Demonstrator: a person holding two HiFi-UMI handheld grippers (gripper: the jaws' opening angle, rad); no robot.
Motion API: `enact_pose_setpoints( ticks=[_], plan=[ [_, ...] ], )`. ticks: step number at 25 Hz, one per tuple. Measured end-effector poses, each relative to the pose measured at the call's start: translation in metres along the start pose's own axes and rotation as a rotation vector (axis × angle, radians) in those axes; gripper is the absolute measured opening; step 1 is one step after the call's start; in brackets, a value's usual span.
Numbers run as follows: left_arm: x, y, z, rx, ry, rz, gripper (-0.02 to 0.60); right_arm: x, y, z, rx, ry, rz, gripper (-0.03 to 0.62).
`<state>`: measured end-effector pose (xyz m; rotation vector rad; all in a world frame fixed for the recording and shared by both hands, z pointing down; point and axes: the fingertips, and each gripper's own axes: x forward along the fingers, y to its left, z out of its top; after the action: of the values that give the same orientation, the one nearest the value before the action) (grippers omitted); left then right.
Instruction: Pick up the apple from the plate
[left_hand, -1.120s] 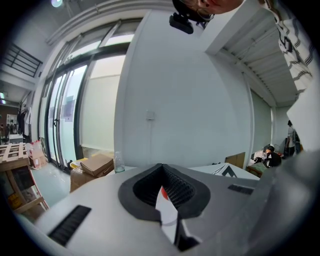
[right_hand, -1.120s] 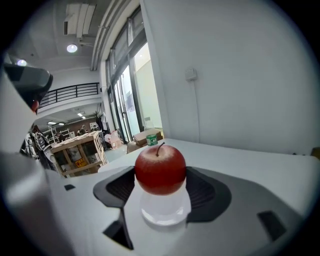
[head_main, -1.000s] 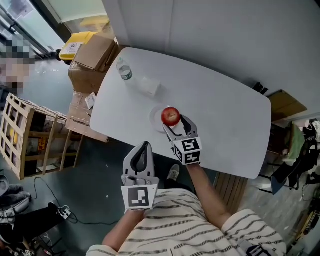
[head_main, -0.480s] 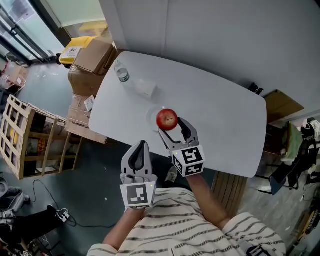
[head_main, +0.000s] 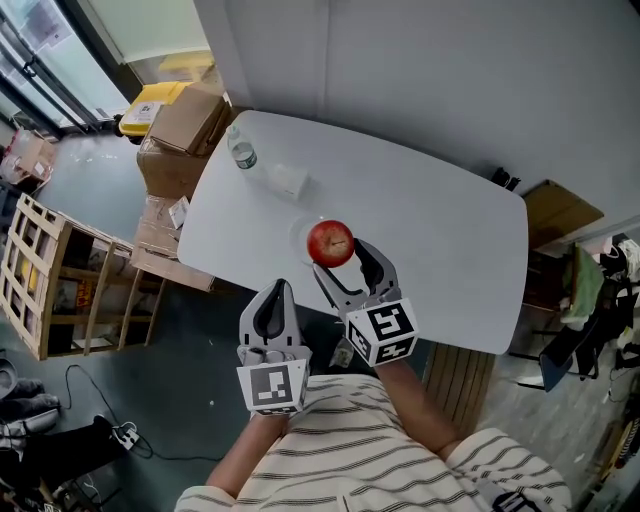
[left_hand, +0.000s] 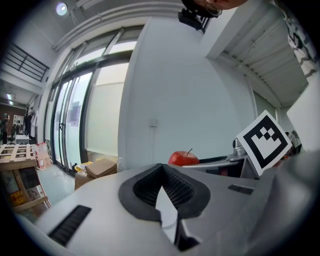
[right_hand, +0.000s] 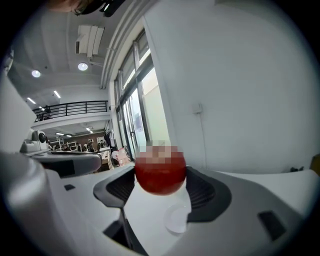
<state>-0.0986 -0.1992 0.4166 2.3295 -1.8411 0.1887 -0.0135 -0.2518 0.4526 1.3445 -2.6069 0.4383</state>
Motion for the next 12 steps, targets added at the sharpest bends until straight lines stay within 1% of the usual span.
enact_pose_setpoints(
  ticks=[2,4,7,10,12],
  plan=[
    [0.0,0.0,0.002,-0.001,-0.003,0.003,0.005,-0.003,0.002,0.006,-0.009,-0.01,-0.002,0.328],
    [0.0,0.002,0.004,-0.004,0.01,0.013,0.005,-0.006,0.004,0.011,-0.019,-0.018,-0.002,0.328],
    [0.0,0.002,0.006,-0.004,0.012,0.009,0.004,-0.009,0.009,0.018,-0.033,-0.028,0.002,0.328],
    [0.001,0.001,0.012,-0.003,-0.036,-0.009,0.005,-0.012,0.012,0.025,-0.045,-0.039,0.003,0.328],
    [0.002,0.003,0.018,-0.007,-0.027,0.001,0.005,-0.013,0.012,0.03,-0.05,-0.045,0.003,0.328]
  ],
)
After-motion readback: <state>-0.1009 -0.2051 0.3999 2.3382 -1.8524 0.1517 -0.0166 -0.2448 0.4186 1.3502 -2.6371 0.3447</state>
